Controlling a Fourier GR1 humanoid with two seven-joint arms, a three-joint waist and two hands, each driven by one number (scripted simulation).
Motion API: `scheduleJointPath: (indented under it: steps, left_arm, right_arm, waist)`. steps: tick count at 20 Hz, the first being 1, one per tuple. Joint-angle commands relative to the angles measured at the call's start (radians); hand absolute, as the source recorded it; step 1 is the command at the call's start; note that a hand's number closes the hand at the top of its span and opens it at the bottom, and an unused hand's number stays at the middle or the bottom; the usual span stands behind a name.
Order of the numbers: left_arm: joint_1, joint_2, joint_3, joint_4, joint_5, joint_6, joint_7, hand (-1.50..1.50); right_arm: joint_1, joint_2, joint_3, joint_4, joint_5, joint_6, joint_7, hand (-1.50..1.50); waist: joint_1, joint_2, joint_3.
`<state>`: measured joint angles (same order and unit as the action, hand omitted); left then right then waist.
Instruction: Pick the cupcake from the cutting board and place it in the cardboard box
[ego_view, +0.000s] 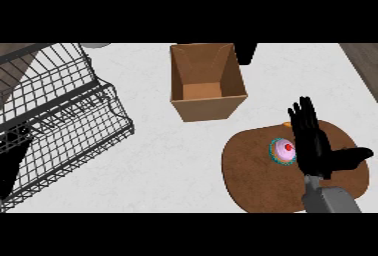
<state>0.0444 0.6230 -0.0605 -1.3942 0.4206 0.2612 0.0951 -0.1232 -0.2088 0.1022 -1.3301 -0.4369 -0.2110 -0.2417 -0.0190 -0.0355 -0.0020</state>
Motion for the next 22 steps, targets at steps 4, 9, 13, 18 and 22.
scheduleJointPath:
  steps: [4,9,13,18,22]
  left_arm:
    - [-0.082,-0.038,-0.091,-0.031,-0.149,0.044,-0.091,0.0]
    - [-0.045,-0.069,-0.169,-0.091,-0.205,0.049,-0.12,0.0]
    - [-0.067,-0.086,-0.18,-0.099,-0.24,0.072,-0.087,0.0]
    - [-0.049,-0.088,-0.159,-0.083,-0.238,0.066,-0.098,0.0]
    - [-0.042,-0.12,-0.169,-0.076,-0.244,0.071,-0.118,0.0]
  right_arm:
    - [-0.221,-0.106,0.003,-0.11,0.013,0.129,0.024,-1.5]
    - [-0.237,-0.257,-0.007,-0.023,0.285,-0.099,0.111,1.5]
    - [-0.158,-0.142,-0.028,-0.077,0.181,-0.061,0.013,-1.5]
    - [-0.142,-0.345,0.031,-0.098,0.289,0.082,0.058,-1.5]
    - [-0.175,-0.508,0.102,-0.076,0.439,0.151,0.118,-1.5]
  waist:
    - [0.018,0.035,0.002]
    - [0.008,0.037,0.001]
    - [0.0,0.034,0.003]
    - [-0.006,0.032,0.001]
    - [-0.001,0.035,0.0]
